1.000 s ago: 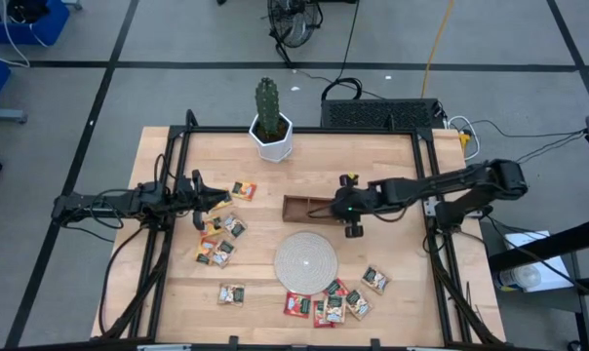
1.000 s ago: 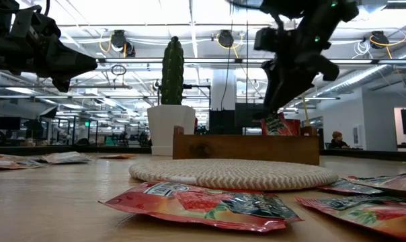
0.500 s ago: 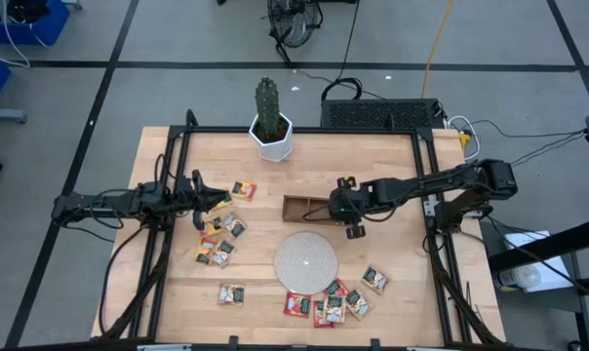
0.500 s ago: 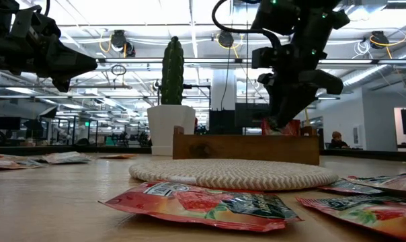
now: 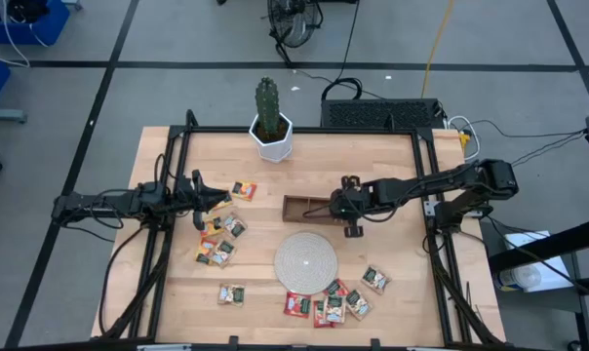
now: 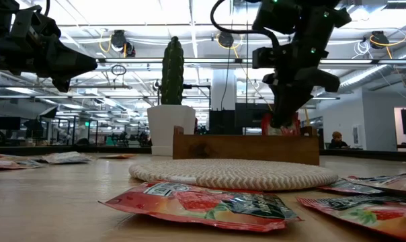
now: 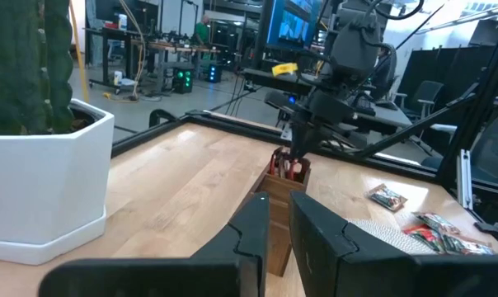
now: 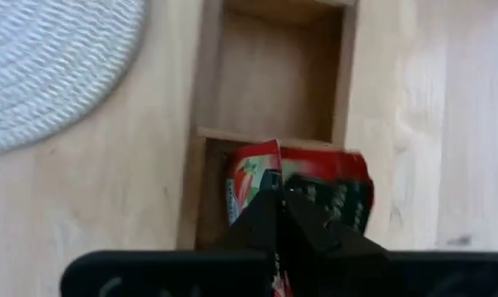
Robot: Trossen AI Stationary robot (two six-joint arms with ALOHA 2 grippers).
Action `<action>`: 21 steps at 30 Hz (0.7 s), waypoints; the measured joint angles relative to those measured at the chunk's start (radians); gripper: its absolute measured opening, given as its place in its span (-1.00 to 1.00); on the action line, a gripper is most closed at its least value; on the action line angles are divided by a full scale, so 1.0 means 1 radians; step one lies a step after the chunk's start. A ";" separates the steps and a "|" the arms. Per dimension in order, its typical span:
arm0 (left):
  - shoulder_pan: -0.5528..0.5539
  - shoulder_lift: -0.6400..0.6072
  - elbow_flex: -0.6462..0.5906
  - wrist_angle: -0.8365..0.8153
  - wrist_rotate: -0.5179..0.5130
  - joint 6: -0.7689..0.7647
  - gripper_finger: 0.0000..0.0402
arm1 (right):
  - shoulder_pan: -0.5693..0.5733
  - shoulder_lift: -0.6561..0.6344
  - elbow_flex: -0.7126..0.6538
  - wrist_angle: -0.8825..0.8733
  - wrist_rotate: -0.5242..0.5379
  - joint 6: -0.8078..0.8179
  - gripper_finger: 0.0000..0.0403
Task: Pick & Place Tea
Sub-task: Put the red tea bag into the right section of the wooden organizer
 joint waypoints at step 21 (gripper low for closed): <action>0.000 0.000 0.000 0.000 0.000 0.000 -0.74 | 0.031 0.000 0.000 -0.011 0.141 0.183 -0.87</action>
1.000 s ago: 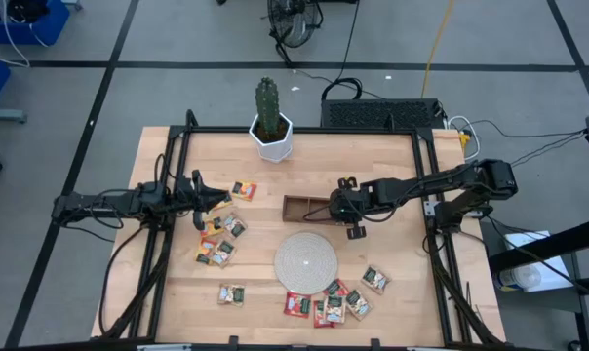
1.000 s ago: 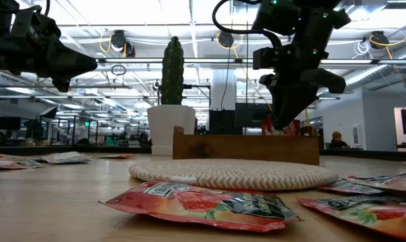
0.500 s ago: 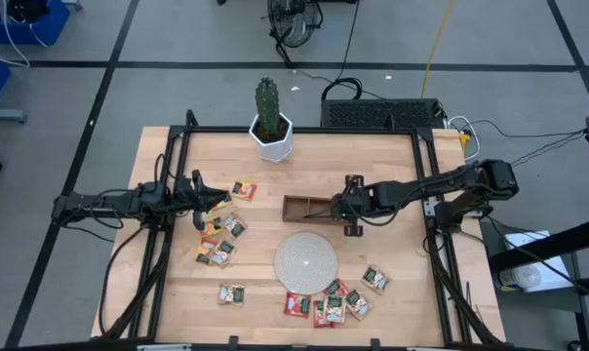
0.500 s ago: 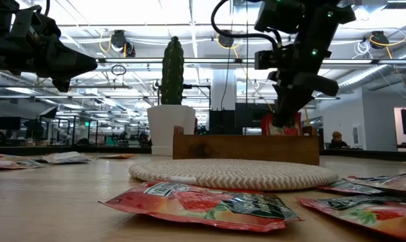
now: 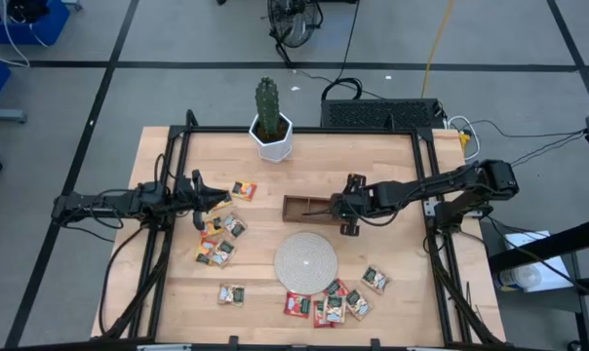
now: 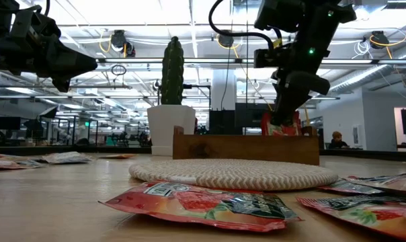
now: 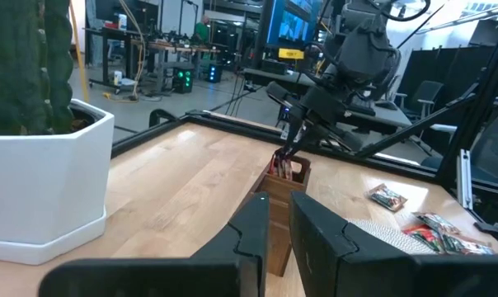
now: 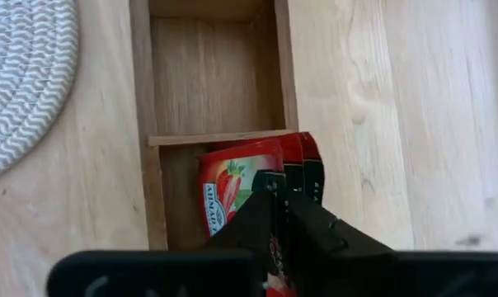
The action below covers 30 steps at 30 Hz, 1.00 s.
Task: Pick & Place Tea
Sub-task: Put the red tea bag into the right section of the wooden organizer
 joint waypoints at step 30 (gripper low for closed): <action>0.000 0.000 0.000 0.000 0.000 0.000 -0.74 | 0.257 0.047 -0.001 0.270 -0.180 0.074 0.03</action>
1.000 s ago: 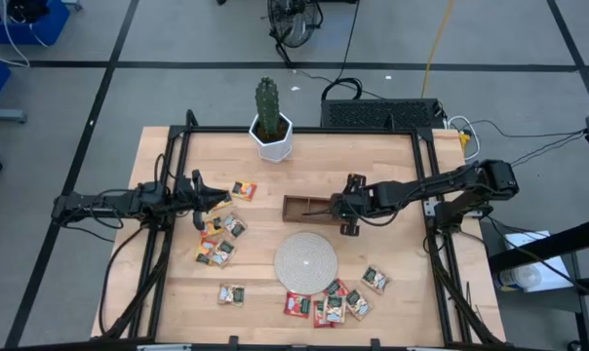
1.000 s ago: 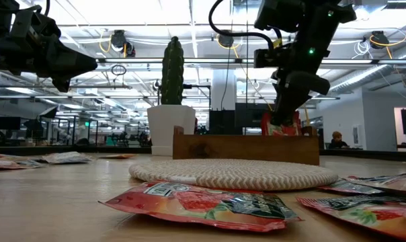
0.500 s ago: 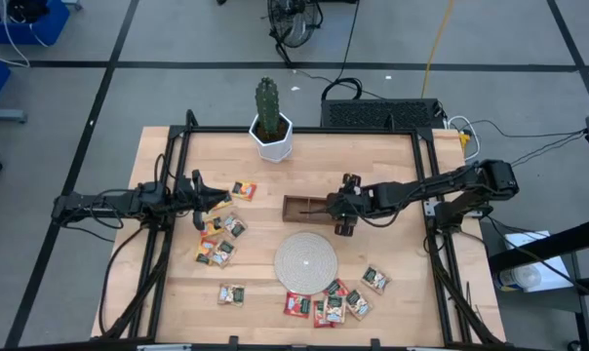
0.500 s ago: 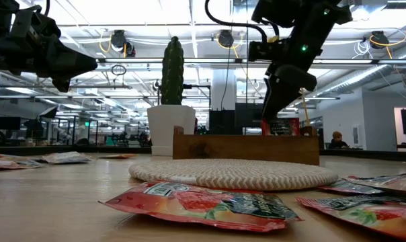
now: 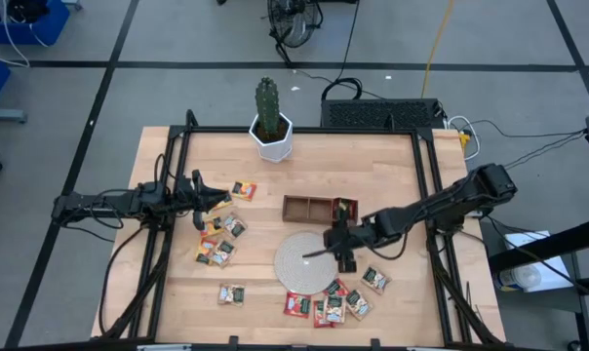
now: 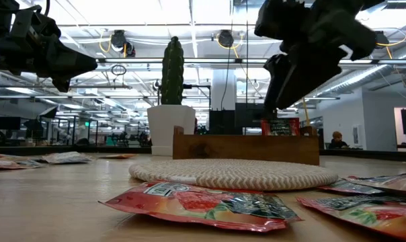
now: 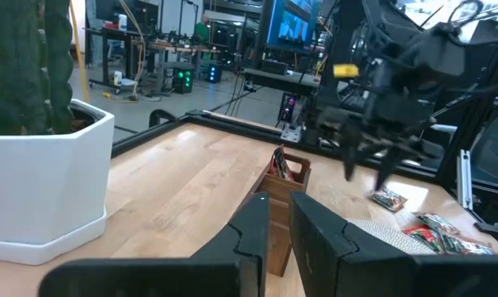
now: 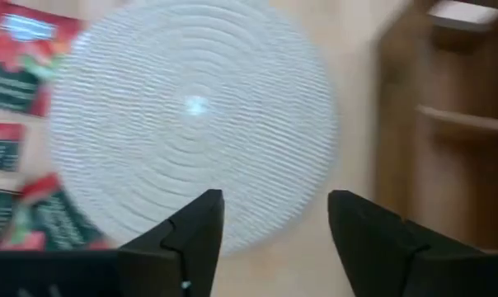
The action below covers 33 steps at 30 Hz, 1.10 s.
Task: Pick & Place Tea
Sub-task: Put the red tea bag into the right section of the wooden organizer
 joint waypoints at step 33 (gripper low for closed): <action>0.000 0.000 0.000 -0.001 0.000 0.000 -0.74 | 0.274 0.192 0.097 -0.069 -0.076 0.288 0.05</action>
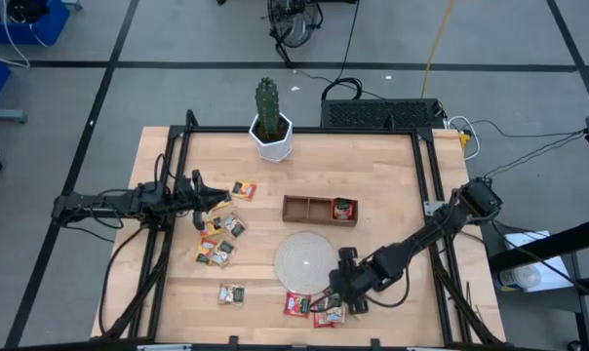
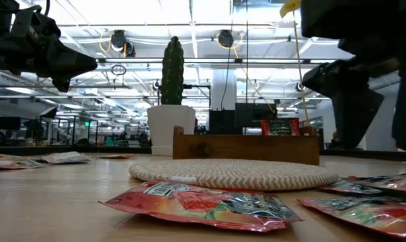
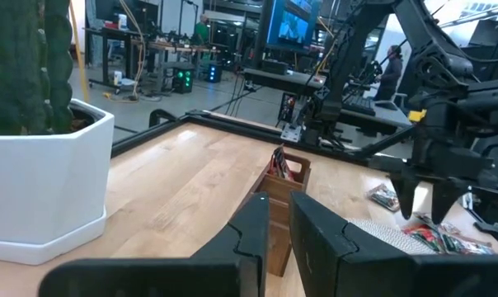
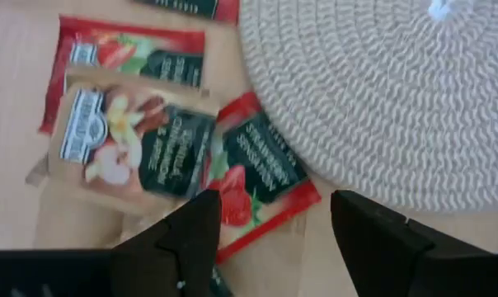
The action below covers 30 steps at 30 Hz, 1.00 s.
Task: Pick & Place Tea
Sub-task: Put the red tea bag into the right section of the wooden organizer
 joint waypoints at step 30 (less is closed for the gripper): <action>0.000 0.000 0.000 0.000 0.000 0.000 -0.74 | 0.000 -0.004 -0.199 0.025 0.023 0.147 -1.00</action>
